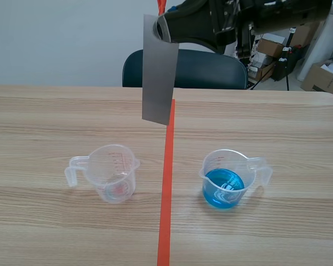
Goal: Do the redox reaction experiment. move the plate over the blue solution
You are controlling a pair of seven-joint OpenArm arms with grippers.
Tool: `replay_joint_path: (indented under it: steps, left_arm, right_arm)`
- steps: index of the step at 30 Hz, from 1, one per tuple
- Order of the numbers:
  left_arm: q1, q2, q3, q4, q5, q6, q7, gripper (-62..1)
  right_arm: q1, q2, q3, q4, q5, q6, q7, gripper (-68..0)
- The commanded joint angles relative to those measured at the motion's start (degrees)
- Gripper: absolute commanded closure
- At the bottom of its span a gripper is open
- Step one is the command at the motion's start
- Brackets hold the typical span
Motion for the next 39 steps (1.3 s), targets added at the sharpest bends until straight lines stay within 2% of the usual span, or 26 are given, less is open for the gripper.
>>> replay_joint_path:
  steps: [1,3,5,10,12,15,21,25,32,39]
  left_arm:
    - [-0.1,-1.3,-0.2,1.2,-0.8,0.0,-0.8,-12.3]
    - [-0.8,-2.9,-0.2,2.5,-0.8,-0.3,-0.7,-9.6]
    - [-2.2,-3.7,-0.2,3.7,-0.8,-2.3,0.3,-8.4]
    - [-7.4,-4.0,1.2,7.1,-0.8,-7.3,10.2,-4.1]
    - [-10.1,-4.0,3.5,7.8,-0.8,-8.0,13.1,-4.1]
    - [-14.5,-4.0,7.9,8.0,-0.8,-8.7,16.7,-4.1]
    - [-22.9,-3.9,16.4,8.0,-0.8,-8.7,22.2,-4.1]
    - [-27.1,-2.6,19.2,8.0,-1.1,-8.7,24.8,-4.0]
    - [-31.7,0.3,22.5,8.0,-1.7,-8.7,28.7,-4.0]
    - [-37.0,1.6,28.8,8.0,-1.9,-9.0,33.8,-4.0]
  right_arm:
    - [1.1,2.4,0.9,0.7,1.5,0.6,2.2,-0.6]
    - [1.1,5.3,0.9,0.7,2.9,1.9,3.0,-0.6]
    - [0.9,8.1,0.9,0.7,4.2,2.7,4.4,-0.6]
    - [0.4,14.9,0.9,0.7,6.9,4.8,7.3,-0.6]
    - [0.0,17.5,0.9,0.7,7.8,4.9,8.3,-0.6]
    - [-1.2,21.2,0.9,0.7,8.5,7.0,11.0,-0.6]
    - [-4.0,27.1,0.9,0.7,8.3,7.0,15.3,-0.6]
    - [-5.9,29.9,0.9,0.7,6.4,7.0,19.1,-0.6]
    - [-10.2,32.0,0.9,0.7,-0.9,7.0,27.9,-0.6]
    - [-13.4,32.2,0.9,0.7,-3.8,7.0,30.6,-0.6]
